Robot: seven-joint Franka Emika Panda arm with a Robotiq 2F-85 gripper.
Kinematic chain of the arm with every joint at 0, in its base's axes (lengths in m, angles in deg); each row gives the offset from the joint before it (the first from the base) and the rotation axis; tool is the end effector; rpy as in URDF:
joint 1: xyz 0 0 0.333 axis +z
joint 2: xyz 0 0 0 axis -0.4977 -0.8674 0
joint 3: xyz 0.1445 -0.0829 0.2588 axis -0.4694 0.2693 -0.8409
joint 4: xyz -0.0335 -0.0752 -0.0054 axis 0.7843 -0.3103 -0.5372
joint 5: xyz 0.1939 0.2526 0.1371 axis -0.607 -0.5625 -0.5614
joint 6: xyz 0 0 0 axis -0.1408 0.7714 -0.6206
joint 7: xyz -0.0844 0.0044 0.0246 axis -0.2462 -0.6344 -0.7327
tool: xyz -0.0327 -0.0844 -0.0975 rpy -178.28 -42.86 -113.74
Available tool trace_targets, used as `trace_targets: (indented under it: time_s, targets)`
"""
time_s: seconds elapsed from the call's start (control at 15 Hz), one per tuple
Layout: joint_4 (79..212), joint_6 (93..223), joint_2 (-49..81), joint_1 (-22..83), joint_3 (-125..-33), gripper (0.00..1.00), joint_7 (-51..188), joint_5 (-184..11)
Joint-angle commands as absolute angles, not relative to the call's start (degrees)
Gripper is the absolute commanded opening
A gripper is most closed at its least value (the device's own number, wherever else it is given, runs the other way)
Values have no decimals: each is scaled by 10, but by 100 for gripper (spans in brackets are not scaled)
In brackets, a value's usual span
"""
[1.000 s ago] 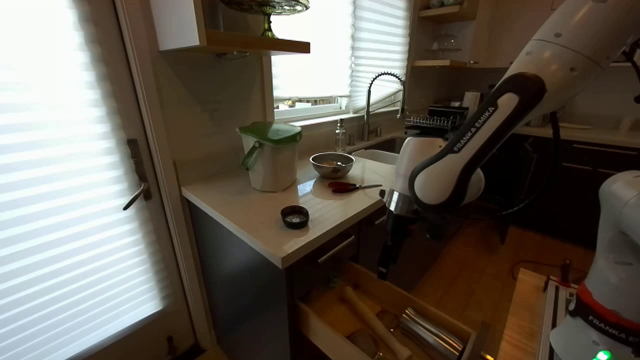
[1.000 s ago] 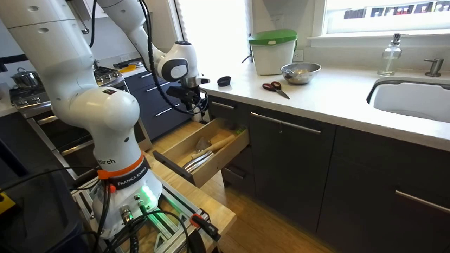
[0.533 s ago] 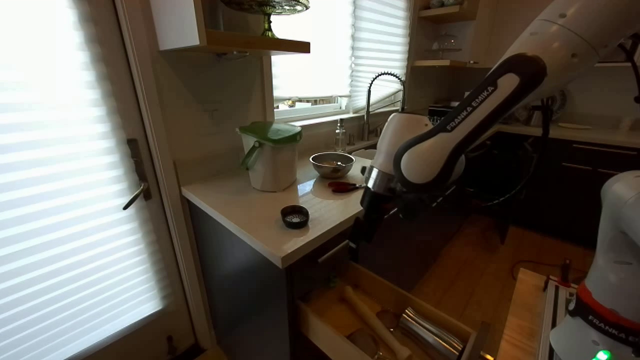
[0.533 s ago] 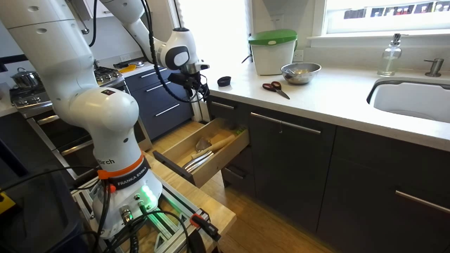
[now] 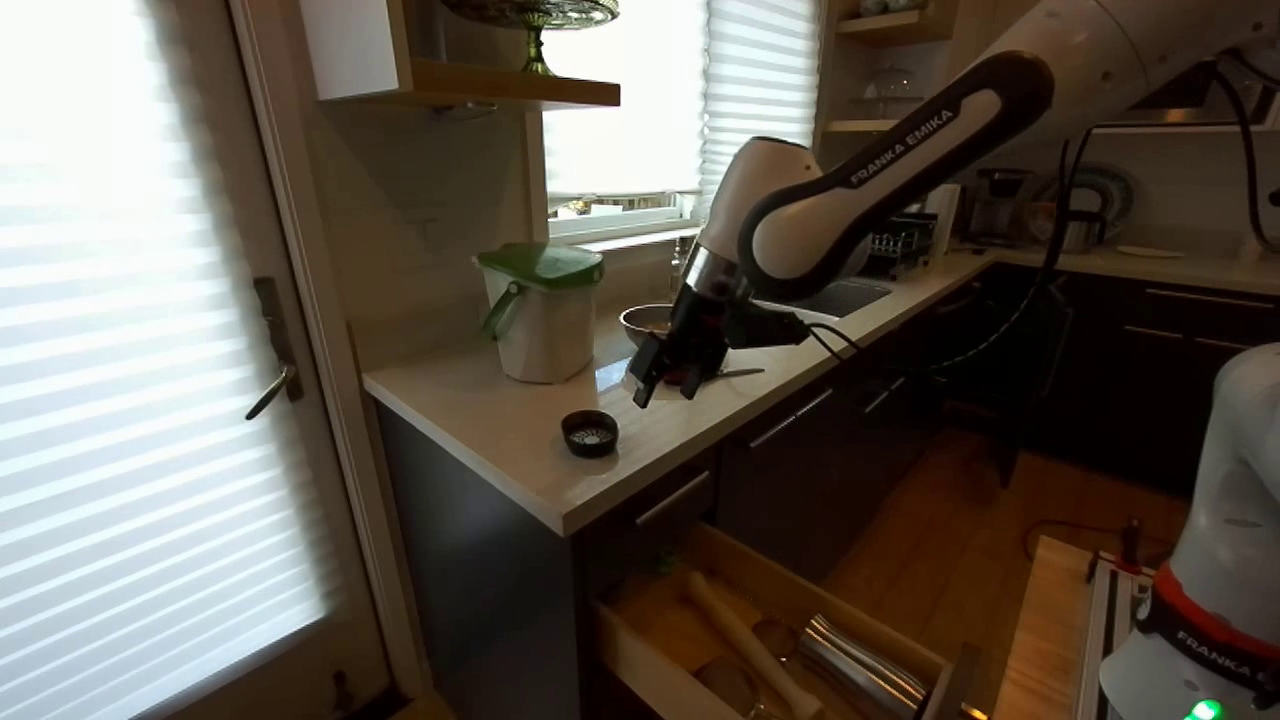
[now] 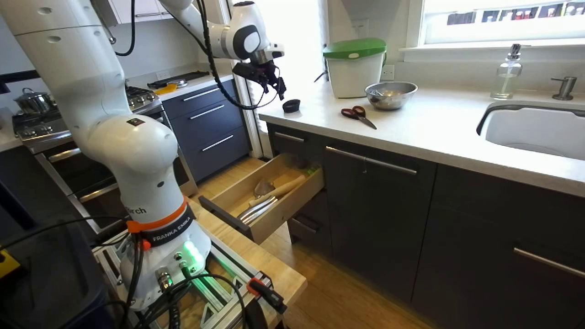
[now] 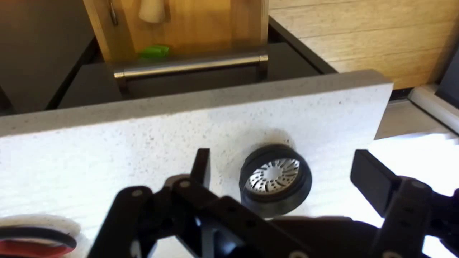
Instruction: Move the rolling pin and tape to the open drawer
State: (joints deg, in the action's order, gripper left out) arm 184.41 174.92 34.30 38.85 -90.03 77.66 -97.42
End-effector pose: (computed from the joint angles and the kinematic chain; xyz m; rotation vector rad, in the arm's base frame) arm 0.4957 0.1402 0.3968 -2.9165 0.1098 -0.4974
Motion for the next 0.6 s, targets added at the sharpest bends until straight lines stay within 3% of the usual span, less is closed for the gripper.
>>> trace_targets:
  time_s: [0.0,0.53]
  targets:
    - [1764,1721,288,375,-899,100,836,-922]
    - [1654,1700,189,374,-888,98,769,-914]
